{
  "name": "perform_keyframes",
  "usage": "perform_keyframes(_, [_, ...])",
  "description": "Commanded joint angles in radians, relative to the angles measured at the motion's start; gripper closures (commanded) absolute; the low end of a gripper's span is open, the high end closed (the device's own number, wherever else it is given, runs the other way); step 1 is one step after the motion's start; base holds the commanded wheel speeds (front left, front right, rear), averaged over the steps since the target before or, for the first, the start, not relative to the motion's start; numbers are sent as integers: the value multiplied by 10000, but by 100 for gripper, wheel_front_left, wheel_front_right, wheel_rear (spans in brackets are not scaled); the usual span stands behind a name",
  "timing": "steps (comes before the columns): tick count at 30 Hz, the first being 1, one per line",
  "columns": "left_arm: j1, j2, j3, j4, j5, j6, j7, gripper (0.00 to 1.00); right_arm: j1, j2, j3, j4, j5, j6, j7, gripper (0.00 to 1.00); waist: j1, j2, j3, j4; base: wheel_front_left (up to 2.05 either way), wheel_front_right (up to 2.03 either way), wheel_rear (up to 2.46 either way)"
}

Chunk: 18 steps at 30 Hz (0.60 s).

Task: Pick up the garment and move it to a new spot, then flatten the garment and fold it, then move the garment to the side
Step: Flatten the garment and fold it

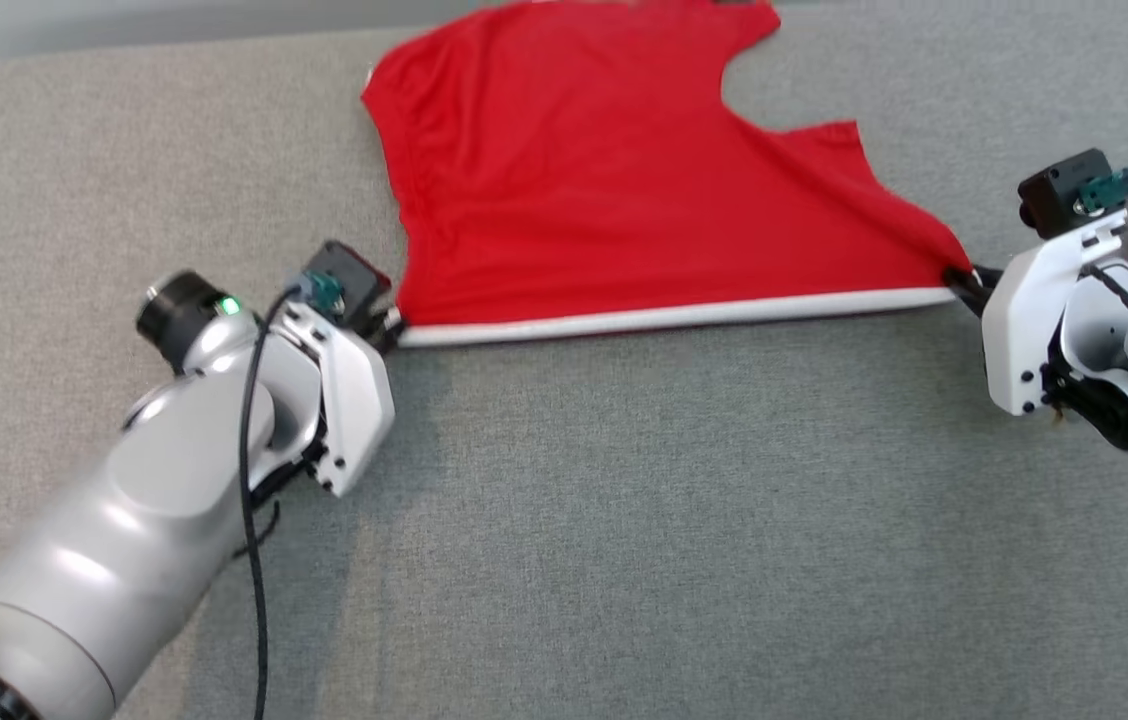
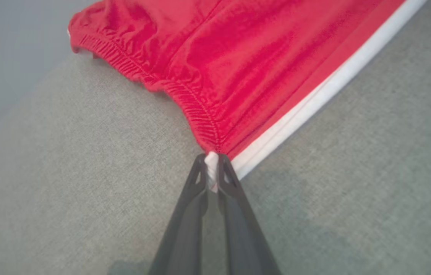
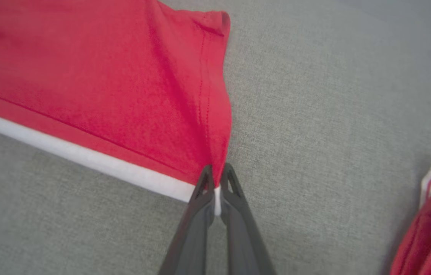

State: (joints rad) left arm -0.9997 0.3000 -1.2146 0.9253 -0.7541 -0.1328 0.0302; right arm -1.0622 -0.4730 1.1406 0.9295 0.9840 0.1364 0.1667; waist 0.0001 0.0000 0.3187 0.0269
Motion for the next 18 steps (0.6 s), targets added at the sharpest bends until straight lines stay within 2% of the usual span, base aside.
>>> perform_keyframes(1, [267,447,-81,73,-208,49,240,100,215,-522,83,160,112,-104,140,100,-1,0,-278,-54,0,0,0])
perform_keyframes(6, [846,737,-370,-780,-940,58,770,100,570,-872,528,-429,801,-104,730,100,-1,0,-791,-56,0,0,0])
perform_keyframes(12, [1531,1305,-539,-2289,-1844,57,1382,100,1041,-1443,855,-1299,1841,-104,1997,100,-1,0,-1295,31,0,0,0])
perform_keyframes(18, [2097,1921,-603,-3484,-2240,57,1939,100,1461,-2114,985,-1962,2666,-104,3165,100,-1,0,-1675,106,0,0,0])
